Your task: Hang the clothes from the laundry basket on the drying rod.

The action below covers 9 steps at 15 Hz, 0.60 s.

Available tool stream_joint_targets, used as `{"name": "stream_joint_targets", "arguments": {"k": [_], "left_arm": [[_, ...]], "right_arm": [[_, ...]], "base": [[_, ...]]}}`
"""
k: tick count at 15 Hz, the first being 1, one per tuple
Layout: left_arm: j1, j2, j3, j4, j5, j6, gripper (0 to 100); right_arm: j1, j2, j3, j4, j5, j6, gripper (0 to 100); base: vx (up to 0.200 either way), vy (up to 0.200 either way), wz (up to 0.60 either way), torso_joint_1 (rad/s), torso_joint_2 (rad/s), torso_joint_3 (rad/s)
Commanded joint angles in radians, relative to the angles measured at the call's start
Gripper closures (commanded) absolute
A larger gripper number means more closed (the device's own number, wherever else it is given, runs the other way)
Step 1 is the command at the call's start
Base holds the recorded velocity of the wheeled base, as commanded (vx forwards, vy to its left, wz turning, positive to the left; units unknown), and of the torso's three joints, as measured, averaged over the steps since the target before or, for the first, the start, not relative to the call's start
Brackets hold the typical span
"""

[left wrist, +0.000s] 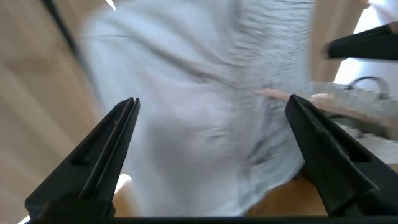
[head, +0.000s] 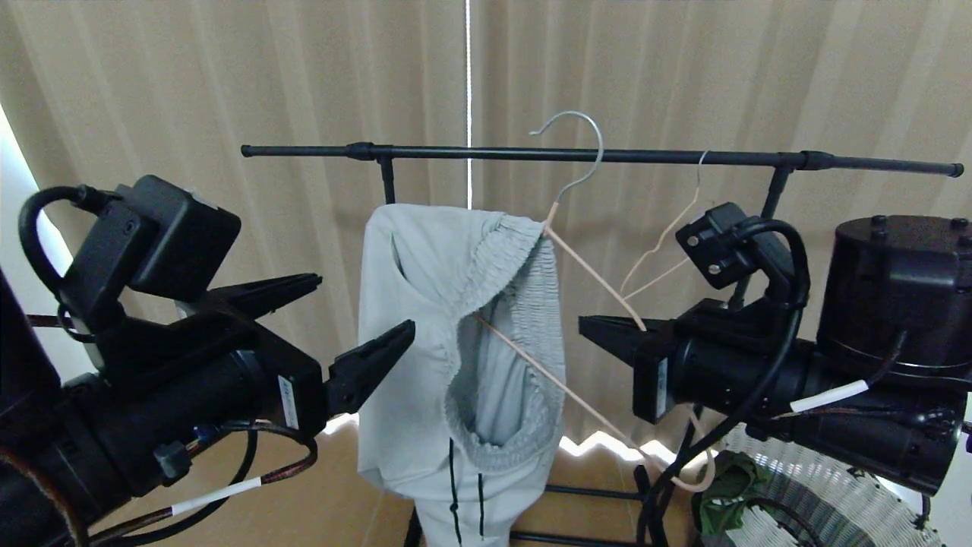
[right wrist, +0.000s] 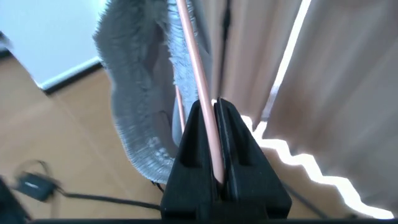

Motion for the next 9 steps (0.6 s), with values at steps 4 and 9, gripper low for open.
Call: {"name": "stream_joint_targets", "arguments": {"k": [4,9], "left_arm": [[0.196,0.007,-0.053,0.006,-0.039,0.196,0],[0.239,0.009,-0.052,0.003,-0.228,0.334,0]], "right_arm": [[-0.153,-0.113,0.015,0.104,0.231,-0.140,100],[-0.153,-0.092,0.009,0.158,0.306,-0.196,100]], "base": [[0.000,0.000,0.00,0.000,0.00,0.000],[0.000,0.000,0.00,0.000,0.00,0.000]]}}
